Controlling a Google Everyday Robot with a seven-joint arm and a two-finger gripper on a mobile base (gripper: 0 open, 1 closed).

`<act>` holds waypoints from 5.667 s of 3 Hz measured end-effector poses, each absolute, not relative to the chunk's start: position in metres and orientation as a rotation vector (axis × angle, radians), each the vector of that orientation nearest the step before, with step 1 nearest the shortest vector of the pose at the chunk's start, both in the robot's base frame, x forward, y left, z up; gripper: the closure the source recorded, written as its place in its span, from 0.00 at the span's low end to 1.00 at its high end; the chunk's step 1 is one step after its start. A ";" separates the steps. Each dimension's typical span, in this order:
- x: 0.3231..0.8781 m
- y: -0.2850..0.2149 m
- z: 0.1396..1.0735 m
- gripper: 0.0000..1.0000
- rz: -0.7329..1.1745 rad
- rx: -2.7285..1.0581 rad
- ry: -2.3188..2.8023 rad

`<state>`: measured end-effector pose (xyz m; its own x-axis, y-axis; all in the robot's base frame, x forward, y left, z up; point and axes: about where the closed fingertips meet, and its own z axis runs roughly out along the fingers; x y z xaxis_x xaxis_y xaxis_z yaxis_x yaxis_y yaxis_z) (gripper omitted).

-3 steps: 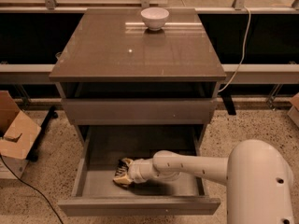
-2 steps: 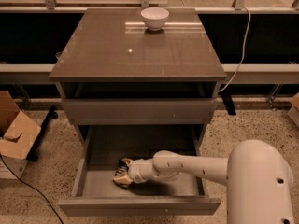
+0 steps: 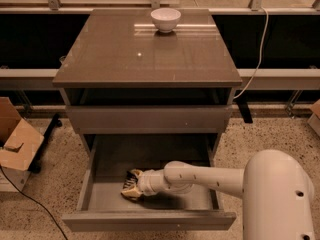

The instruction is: Pick rxbar chocolate from middle drawer and place on counter

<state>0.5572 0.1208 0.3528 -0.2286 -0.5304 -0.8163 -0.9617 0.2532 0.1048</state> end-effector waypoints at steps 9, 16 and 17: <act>0.550 0.123 0.358 0.72 0.740 -1.483 1.774; 0.409 0.124 0.566 1.00 0.585 -1.559 1.747; 0.421 0.118 0.575 1.00 0.584 -1.549 1.733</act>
Offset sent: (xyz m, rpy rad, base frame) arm -0.0088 0.0069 0.0139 -0.0478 -0.0721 0.0927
